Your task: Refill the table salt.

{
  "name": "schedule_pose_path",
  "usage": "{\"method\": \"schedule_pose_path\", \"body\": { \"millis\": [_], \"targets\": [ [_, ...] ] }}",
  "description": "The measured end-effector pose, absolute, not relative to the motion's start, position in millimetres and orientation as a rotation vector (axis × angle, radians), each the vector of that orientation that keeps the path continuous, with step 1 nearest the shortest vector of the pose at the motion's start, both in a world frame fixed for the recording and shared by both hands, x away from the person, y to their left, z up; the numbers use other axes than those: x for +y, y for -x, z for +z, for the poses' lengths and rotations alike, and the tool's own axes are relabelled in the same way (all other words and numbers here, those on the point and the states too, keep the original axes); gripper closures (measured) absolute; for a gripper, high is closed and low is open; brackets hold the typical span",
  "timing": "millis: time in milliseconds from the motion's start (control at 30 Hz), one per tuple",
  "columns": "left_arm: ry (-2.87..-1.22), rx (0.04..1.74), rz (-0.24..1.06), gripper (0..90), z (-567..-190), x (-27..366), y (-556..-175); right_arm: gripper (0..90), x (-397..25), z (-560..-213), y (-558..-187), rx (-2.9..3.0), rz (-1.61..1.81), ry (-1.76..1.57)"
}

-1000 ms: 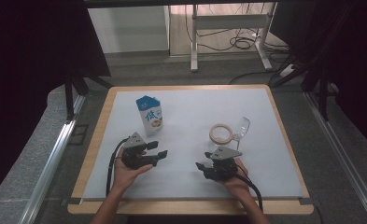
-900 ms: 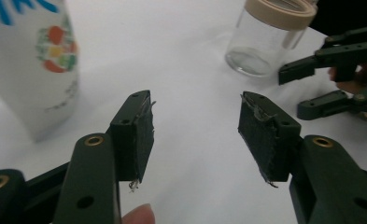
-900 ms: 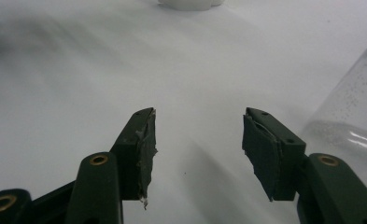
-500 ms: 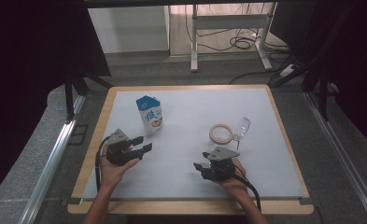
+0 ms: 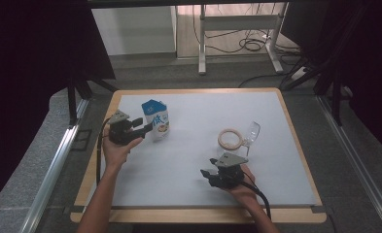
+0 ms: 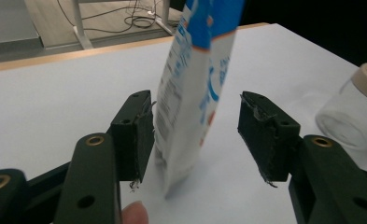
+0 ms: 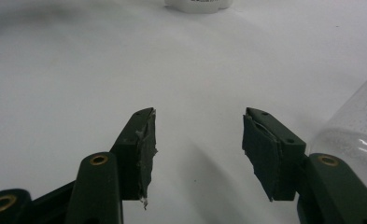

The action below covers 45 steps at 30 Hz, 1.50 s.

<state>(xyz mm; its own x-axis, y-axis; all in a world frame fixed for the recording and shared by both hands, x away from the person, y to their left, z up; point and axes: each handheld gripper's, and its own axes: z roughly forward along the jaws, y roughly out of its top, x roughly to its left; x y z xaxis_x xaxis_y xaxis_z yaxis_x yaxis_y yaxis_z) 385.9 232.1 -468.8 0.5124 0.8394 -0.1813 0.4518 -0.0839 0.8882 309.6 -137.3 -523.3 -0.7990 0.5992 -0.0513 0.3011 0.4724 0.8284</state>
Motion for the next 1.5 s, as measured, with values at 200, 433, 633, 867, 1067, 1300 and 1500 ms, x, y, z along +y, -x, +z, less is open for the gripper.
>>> {"method": "schedule_pose_path", "body": {
  "millis": [200, 433, 633, 867, 1067, 1300, 1500],
  "targets": [
    [-1.722, 1.077, 0.445, 47.4, -466.5, 226.9, -410.2, 45.0, -139.9, -524.3, -309.7, 2.388, 1.245, -0.766],
    [-1.729, 1.054, 0.413, 71.1, -468.6, 223.0, -418.2, 45.0, -140.2, -523.5, -307.8, 2.388, 1.247, -0.763],
    [-1.708, 1.049, 0.386, 89.0, -471.9, 223.8, -418.8, 44.9, -141.2, -523.9, -309.6, 2.385, 1.246, -0.771],
    [-1.705, 1.028, 0.406, 89.7, -472.1, 221.5, -418.6, 44.2, -139.3, -524.1, -308.9, 2.386, 1.241, -0.761],
    [-1.687, 1.023, 0.386, 89.8, -470.9, 221.4, -420.6, 44.2, -137.5, -523.1, -308.2, 2.382, 1.250, -0.753],
    [-1.696, 1.004, 0.400, 90.0, -460.6, 219.2, -417.8, 44.2, -137.6, -522.4, -308.3, 2.377, 1.255, -0.752],
    [-1.679, 0.983, 0.365, 90.0, -454.3, 220.2, -411.6, 44.1, -136.2, -523.1, -308.5, 2.378, 1.253, -0.749]
  ]
}}
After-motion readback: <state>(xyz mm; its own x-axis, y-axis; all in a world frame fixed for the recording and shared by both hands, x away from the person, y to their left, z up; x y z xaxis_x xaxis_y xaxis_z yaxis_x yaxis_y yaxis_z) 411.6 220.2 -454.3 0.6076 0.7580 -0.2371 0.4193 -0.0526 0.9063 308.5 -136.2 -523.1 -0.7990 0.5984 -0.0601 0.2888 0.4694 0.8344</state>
